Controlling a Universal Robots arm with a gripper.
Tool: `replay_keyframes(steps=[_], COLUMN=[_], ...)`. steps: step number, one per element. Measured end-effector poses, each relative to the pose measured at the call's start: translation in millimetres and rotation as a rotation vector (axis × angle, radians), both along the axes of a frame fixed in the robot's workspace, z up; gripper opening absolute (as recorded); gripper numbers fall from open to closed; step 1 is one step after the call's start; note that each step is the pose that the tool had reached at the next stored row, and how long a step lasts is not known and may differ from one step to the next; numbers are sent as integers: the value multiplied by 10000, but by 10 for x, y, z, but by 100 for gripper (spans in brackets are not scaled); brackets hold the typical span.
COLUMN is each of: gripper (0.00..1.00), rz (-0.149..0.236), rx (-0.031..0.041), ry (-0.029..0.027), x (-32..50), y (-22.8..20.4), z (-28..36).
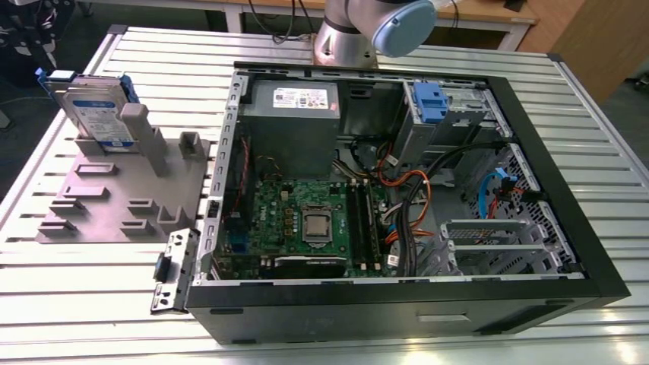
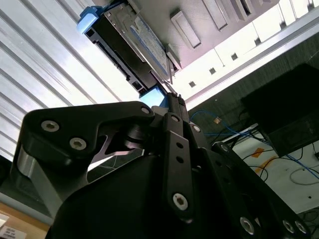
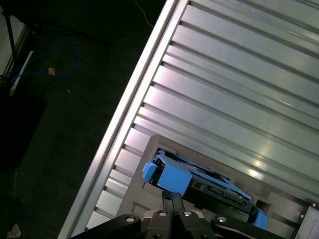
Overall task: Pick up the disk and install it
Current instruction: 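Pick up the disk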
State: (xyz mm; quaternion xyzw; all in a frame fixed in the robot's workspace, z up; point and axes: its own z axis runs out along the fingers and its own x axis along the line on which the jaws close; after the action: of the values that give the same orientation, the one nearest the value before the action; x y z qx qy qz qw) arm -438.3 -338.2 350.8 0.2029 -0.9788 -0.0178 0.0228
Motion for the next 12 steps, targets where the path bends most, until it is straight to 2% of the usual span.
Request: replay_keyframes(steps=[6,12], gripper=[11,11], rz=[177,897], rx=[0,0], ry=[0,0], x=[0,0], y=[0,0], z=[0,0])
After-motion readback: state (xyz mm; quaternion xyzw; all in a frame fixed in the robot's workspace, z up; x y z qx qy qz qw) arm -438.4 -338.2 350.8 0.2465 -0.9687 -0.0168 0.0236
